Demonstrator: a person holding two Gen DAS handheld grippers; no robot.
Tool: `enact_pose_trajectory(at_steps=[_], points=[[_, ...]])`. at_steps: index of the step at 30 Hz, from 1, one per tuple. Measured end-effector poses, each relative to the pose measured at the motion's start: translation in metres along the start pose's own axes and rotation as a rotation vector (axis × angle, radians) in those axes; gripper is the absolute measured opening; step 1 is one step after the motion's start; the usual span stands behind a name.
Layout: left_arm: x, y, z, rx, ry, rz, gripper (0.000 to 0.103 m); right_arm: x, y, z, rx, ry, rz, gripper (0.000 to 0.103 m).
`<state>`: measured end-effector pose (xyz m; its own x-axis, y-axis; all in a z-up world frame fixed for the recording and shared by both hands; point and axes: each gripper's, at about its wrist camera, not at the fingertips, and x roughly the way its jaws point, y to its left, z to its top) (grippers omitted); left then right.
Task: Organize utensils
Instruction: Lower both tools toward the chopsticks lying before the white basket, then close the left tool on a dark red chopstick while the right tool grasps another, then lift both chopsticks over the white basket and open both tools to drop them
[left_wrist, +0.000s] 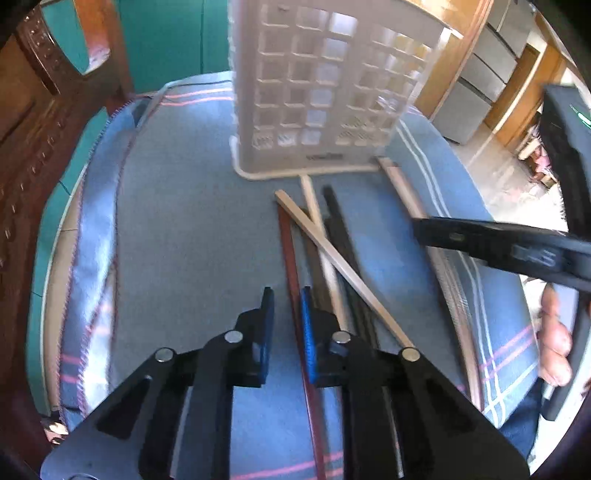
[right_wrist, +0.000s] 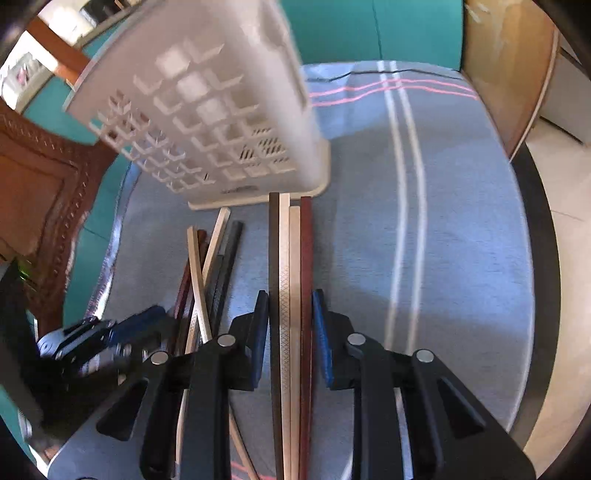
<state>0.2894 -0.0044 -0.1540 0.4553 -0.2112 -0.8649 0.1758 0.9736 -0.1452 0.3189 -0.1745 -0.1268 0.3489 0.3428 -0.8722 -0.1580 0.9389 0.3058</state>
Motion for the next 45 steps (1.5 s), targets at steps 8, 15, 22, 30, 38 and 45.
enact_pose_trajectory(at_steps=[8, 15, 22, 30, 38, 45], points=[[-0.001, 0.009, 0.015, -0.046, -0.016, -0.021, 0.023, -0.020, -0.011, 0.008, 0.001, -0.091, -0.058, 0.028], [0.010, 0.000, 0.007, -0.020, -0.015, 0.039, 0.023, 0.014, -0.005, 0.006, -0.055, -0.034, -0.184, 0.028], [0.014, -0.003, 0.011, -0.006, -0.034, 0.079, 0.023, 0.031, 0.007, 0.008, -0.145, -0.049, -0.294, 0.028], [0.006, 0.018, 0.008, -0.070, -0.020, 0.060, 0.009, 0.016, 0.002, 0.005, -0.112, -0.041, -0.260, 0.007], [0.009, 0.005, 0.008, -0.046, -0.016, 0.059, 0.031, 0.008, 0.002, -0.001, -0.130, -0.007, -0.270, 0.023], [0.010, -0.009, 0.007, 0.020, -0.031, 0.109, 0.008, 0.001, 0.005, -0.004, -0.138, -0.027, -0.241, 0.006]])
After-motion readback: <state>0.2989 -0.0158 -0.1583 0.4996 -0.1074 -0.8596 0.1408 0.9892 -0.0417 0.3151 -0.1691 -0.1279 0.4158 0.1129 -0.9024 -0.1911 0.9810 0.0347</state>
